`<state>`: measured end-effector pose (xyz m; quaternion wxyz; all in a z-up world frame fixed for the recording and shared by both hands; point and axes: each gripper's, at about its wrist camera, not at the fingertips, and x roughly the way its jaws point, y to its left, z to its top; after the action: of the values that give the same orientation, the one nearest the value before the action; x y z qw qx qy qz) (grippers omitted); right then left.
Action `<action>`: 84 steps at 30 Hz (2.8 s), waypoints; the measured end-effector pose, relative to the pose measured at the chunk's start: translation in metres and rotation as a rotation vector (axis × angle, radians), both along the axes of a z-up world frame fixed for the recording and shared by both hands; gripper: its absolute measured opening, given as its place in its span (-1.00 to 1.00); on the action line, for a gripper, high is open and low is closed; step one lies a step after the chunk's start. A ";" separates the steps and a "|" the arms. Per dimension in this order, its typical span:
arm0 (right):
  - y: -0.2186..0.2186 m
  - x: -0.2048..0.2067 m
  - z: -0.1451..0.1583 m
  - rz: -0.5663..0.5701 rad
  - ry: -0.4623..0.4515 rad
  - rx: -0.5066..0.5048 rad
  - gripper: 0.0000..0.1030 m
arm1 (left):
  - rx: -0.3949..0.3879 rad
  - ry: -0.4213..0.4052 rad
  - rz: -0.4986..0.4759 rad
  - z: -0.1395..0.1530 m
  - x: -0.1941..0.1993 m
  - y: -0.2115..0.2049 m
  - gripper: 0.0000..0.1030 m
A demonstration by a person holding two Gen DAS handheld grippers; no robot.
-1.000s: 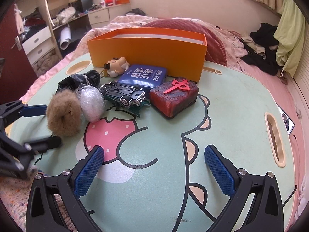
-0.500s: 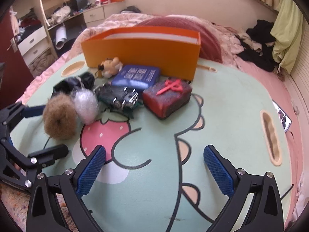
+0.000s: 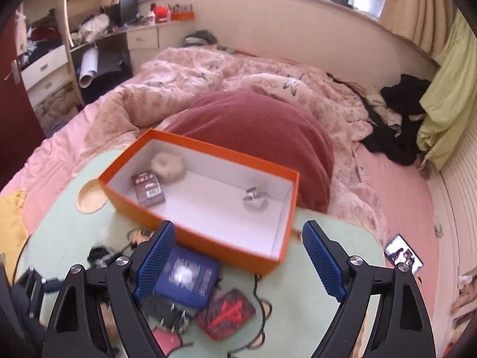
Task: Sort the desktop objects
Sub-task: 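Reach the right gripper into the box and grasp the silver metal cap, then lift the silver cap out with the right gripper and release it beside the car, then reach the left gripper into the box and grasp the white fluffy pompom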
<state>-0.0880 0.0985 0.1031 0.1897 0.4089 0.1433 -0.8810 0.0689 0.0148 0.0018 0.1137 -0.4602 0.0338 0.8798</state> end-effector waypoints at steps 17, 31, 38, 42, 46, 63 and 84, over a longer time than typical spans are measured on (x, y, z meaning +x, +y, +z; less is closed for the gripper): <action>-0.032 -0.113 -0.053 -0.022 -0.352 0.049 -0.11 | 0.007 0.007 0.002 0.001 -0.001 -0.001 0.99; -0.037 -0.112 -0.084 -0.072 -0.332 0.281 -0.53 | 0.007 0.009 0.005 0.002 0.000 0.001 0.99; 0.006 -0.049 0.001 -0.025 -0.208 -0.093 -0.53 | 0.009 0.009 0.007 0.002 0.000 0.000 0.99; 0.024 0.014 0.013 0.048 -0.210 -0.205 -0.53 | 0.009 0.009 0.007 0.002 0.000 0.000 0.99; 0.036 0.065 -0.022 0.084 -0.307 -0.267 -0.53 | 0.009 0.009 0.007 0.002 0.000 0.000 0.99; 0.087 0.106 -0.068 -0.052 -0.219 -0.460 0.30 | 0.008 0.010 0.012 0.001 0.000 -0.002 0.99; 0.063 0.144 -0.096 -0.025 -0.055 -0.096 0.99 | 0.024 0.071 0.008 0.118 -0.115 -0.030 0.38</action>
<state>0.0562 0.1619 0.0075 0.2019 0.4250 0.0906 -0.8777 -0.0458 -0.0150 0.1197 0.1147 -0.4272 0.0254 0.8965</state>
